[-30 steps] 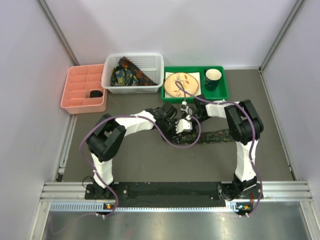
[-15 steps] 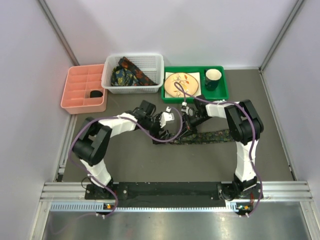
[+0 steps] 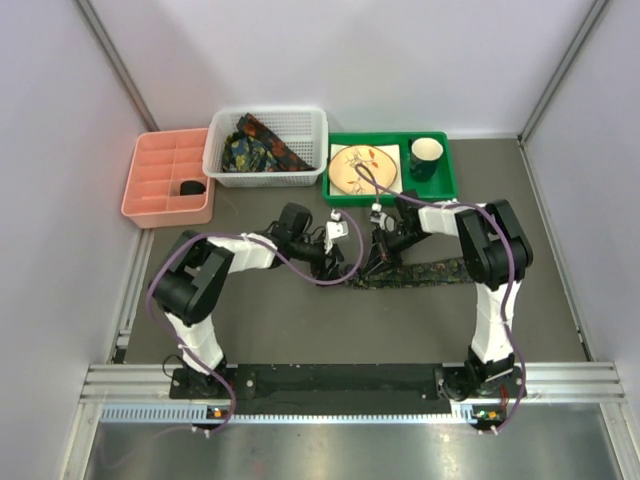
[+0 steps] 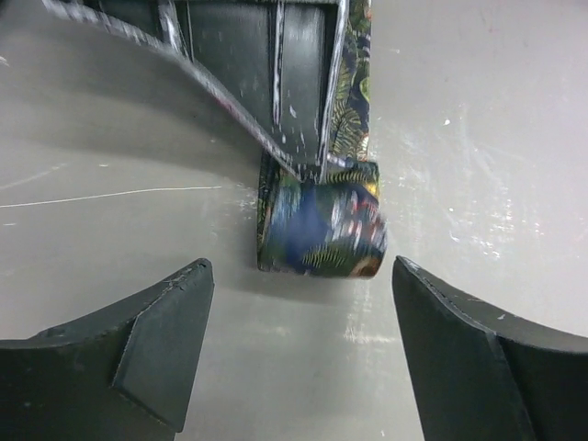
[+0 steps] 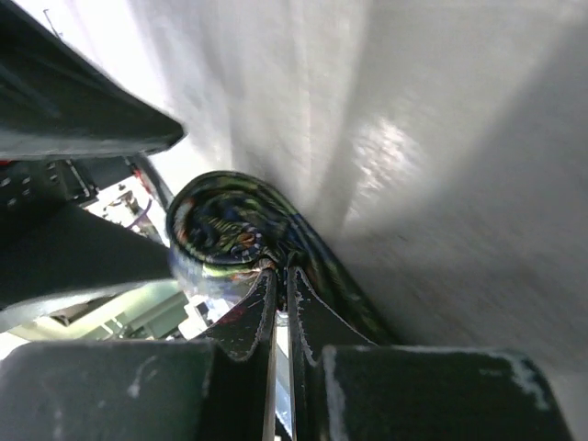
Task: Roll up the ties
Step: Roll the tie at the center of the board.
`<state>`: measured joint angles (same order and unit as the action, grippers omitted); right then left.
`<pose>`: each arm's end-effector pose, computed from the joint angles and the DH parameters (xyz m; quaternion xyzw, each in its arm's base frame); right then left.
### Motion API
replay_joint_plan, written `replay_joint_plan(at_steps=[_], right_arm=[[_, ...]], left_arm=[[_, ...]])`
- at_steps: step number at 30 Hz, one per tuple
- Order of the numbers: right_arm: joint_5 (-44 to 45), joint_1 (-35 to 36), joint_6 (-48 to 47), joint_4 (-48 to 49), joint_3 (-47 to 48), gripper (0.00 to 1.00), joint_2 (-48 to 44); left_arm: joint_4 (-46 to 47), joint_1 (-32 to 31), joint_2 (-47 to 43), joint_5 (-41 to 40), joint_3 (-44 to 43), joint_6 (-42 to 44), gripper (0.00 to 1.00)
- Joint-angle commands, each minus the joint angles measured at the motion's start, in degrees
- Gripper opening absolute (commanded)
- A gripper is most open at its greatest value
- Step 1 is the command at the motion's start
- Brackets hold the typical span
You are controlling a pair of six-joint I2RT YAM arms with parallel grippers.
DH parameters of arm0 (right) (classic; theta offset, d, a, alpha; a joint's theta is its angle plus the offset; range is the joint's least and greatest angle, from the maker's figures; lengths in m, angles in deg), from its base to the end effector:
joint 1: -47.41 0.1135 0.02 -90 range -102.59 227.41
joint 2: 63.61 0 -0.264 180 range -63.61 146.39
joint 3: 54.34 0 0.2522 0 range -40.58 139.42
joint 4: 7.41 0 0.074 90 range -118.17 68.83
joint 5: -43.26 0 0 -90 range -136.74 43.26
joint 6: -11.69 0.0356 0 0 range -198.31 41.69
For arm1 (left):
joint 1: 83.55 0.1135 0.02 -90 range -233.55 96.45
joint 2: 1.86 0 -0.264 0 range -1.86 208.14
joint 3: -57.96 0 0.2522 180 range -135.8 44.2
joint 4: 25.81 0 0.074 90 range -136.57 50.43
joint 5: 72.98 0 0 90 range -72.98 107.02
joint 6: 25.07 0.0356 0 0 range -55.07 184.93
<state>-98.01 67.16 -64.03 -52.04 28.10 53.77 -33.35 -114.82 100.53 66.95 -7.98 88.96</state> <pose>0.3347 0.1497 0.1088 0.0821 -0.8949 -0.4360 0.0477 0.2844 -0.2046 0.1542 0.5334 0.6626 -0.4101 0.3291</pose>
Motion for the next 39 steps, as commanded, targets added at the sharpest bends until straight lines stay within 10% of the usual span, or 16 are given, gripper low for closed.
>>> replay_joint_plan(at_steps=[1,12,20,31,39], right_arm=[[10.13,-1.29,-3.56,2.75,-1.71,0.0,-1.1],[9.26,-1.38,-2.07,7.58,-6.19,0.0,-3.74],[2.85,-1.55,-1.45,3.91,-2.86,0.05,-4.62],[-9.11,-4.46,2.76,-4.03,-0.92,0.58,-8.84],[-5.88,-2.96,1.37,-4.02,-0.22,0.49,-4.71]], left_arm=[[6.08,-2.47,3.08,2.54,-1.95,-3.28,0.81],[11.28,-5.91,9.14,-2.64,-3.89,-11.03,0.63],[-16.2,-10.13,7.83,-16.06,-11.26,6.36,0.27],[-31.44,-13.82,8.62,-30.06,-17.16,12.18,0.2],[-31.27,-16.28,10.11,-35.43,-18.66,11.83,0.21]])
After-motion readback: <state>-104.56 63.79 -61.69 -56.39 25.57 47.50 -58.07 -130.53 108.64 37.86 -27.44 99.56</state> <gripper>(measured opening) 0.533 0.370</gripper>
